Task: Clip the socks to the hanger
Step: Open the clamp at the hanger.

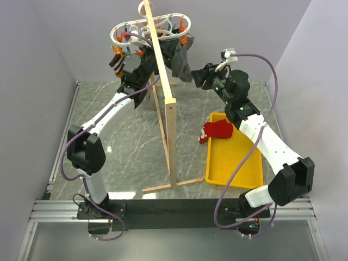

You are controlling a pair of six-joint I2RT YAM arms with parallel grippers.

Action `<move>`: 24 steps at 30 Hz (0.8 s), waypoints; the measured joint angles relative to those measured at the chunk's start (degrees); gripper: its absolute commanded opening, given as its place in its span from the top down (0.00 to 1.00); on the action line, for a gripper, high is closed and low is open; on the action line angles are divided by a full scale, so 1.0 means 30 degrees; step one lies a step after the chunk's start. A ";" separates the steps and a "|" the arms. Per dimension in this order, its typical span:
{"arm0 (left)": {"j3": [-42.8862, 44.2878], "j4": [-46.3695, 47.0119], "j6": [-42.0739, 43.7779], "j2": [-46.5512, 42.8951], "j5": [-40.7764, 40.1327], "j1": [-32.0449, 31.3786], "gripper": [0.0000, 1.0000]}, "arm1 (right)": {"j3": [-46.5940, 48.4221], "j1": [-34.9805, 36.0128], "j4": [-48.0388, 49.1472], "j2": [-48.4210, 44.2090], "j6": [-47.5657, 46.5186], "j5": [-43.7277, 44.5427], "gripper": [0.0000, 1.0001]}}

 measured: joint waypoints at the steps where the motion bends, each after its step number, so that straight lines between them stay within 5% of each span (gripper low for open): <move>1: 0.0131 -0.0051 0.0102 0.0036 0.0015 0.0036 0.44 | 0.0066 0.0036 -0.0015 0.0102 0.0022 -0.0058 0.49; 13: 0.0845 -0.1195 0.1129 0.0597 0.0627 0.0525 0.30 | 0.1064 0.0474 -0.0226 0.0998 0.0051 -0.0277 0.49; 24: 0.1071 -0.1501 0.1246 0.0969 0.0976 0.0699 0.41 | 0.1756 0.0619 -0.0357 0.1413 0.0051 -0.0270 0.49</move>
